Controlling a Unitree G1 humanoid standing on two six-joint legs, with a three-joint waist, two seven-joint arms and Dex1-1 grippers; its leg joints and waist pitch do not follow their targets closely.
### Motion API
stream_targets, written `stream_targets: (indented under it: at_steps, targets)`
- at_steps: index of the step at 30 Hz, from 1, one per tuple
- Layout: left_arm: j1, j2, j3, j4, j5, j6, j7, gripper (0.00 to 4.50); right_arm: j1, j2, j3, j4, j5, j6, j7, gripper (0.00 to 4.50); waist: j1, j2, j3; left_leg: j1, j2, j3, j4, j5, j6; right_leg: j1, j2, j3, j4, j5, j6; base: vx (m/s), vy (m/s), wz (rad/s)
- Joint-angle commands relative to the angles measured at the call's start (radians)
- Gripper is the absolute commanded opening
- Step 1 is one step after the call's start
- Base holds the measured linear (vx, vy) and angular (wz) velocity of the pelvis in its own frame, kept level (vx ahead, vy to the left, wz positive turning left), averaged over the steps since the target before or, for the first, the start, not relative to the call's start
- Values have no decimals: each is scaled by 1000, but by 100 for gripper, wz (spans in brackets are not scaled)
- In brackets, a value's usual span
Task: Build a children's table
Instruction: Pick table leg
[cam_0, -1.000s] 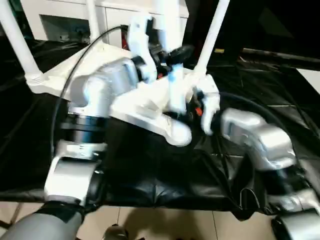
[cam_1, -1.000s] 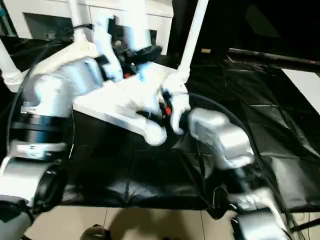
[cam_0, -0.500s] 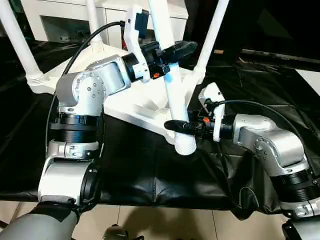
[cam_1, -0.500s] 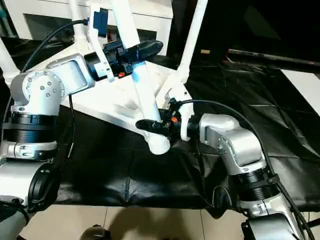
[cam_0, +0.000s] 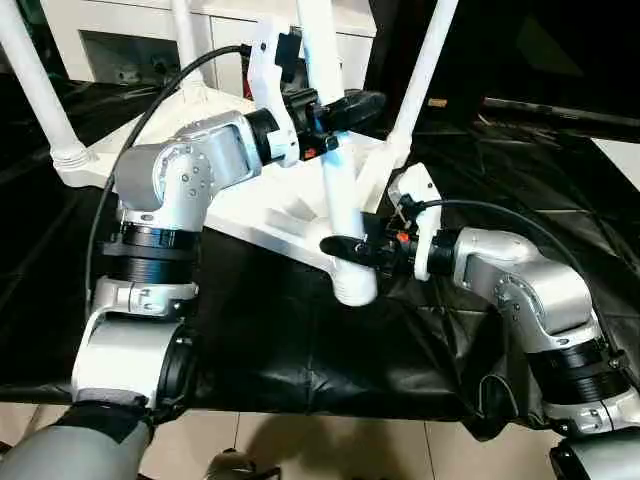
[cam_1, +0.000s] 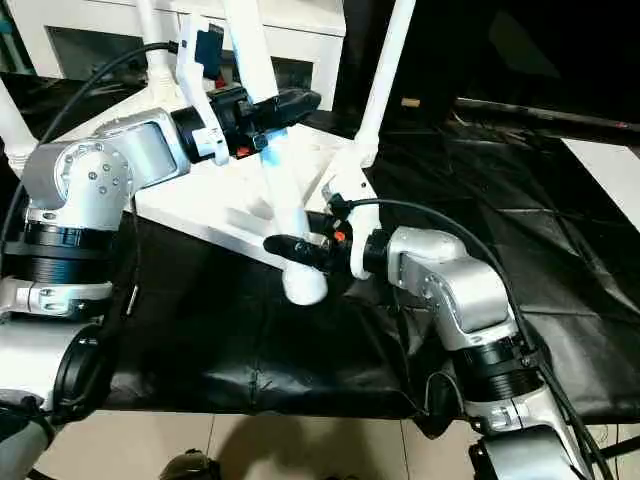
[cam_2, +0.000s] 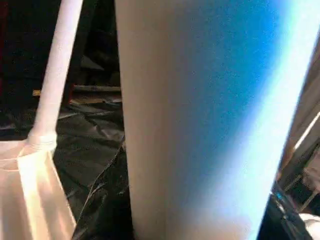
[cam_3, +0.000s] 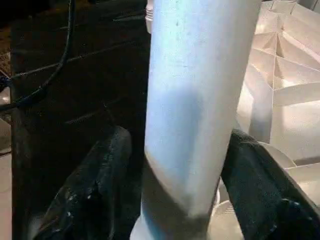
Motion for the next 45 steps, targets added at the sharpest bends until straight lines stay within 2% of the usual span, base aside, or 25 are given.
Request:
stream_targets:
  at_steps: [1, 9, 11, 12, 14, 24, 25, 28, 32, 40, 42, 45]
  targets:
    - [-23, 5, -30, -6, 19, -13, -33, 159, -22, -17, 5, -11, 1, 34, 8, 284, -3, -4, -94, 19, 3, 4, -74, -234, -53, 53, -50, 38, -70, -357, -101, 0, 0, 0]
    - [-30, 5, -51, -18, 17, -13, -59, 159, -26, -43, 24, -11, 4, 78, 35, 284, -1, -5, -95, 19, 3, 4, -73, -227, -57, 54, -51, 39, -67, -335, -110, 0, 0, 0]
    - [-28, 0, -60, -26, 18, -11, -69, 159, -26, -42, 43, -3, -12, 76, 40, 284, -2, -6, -95, 18, 3, 4, -73, -231, -58, 54, -51, 38, -68, -337, -113, 0, 0, 0]
    - [-25, -2, -70, -33, 21, -7, -82, 159, -26, -44, 69, 4, -33, 73, 43, 284, -2, -5, -94, 19, 3, 4, -73, -240, -59, 54, -52, 38, -70, -350, -112, 0, 0, 0]
    - [-25, 0, -74, -36, 21, -5, -88, 159, -27, -42, 81, 9, -43, 69, 42, 284, -2, -6, -94, 19, 3, 4, -73, -243, -60, 53, -53, 38, -71, -363, -108, 0, 0, 0]
    - [-27, 0, -77, -41, 19, 1, -97, 159, -34, -37, 82, 14, -46, 74, 38, 284, -2, -6, -94, 19, 4, 4, -73, -243, -60, 53, -52, 38, -70, -357, -107, 0, 0, 0]
    - [-27, 0, -77, -41, 19, 1, -98, 159, -34, -37, 82, 15, -46, 74, 40, 257, -2, -6, -94, 19, 4, 3, -73, -241, -60, 53, -52, 38, -70, -355, -107, 0, 0, 0]
    - [-27, 0, -78, -41, 18, 1, -99, 159, -33, -36, 79, 15, -44, 74, 43, 245, -3, -7, -95, 18, 3, 4, -72, -236, -59, 54, -51, 38, -68, -347, -109, 0, 0, 0]
    - [-27, 0, -74, -39, 18, 2, -101, 159, -29, -33, 75, 14, -41, 79, 48, 198, -3, -6, -94, 20, 3, 4, -73, -244, -60, 53, -52, 38, -70, -356, -109, 0, 0, 0]
    - [-28, -1, -66, -33, 20, -1, -96, 159, -32, -24, 66, 26, -42, 71, 43, 187, -3, -7, -95, 18, 3, 4, -72, -236, -59, 54, -51, 39, -67, -336, -115, 0, 0, 0]
    - [-29, -2, -53, -30, -2, 28, -101, 215, -31, -17, 56, 29, -40, 64, 35, 186, -3, -8, -95, 19, 3, 5, -72, -236, -58, 54, -51, 38, -68, -340, -117, 0, 0, 0]
    - [-23, -3, -43, -35, -12, 30, -105, 231, -28, -2, 34, 34, -32, 43, 23, 186, -4, -7, -95, 19, 3, 4, -72, -237, -59, 54, -52, 38, -68, -344, -119, 0, 0, 0]
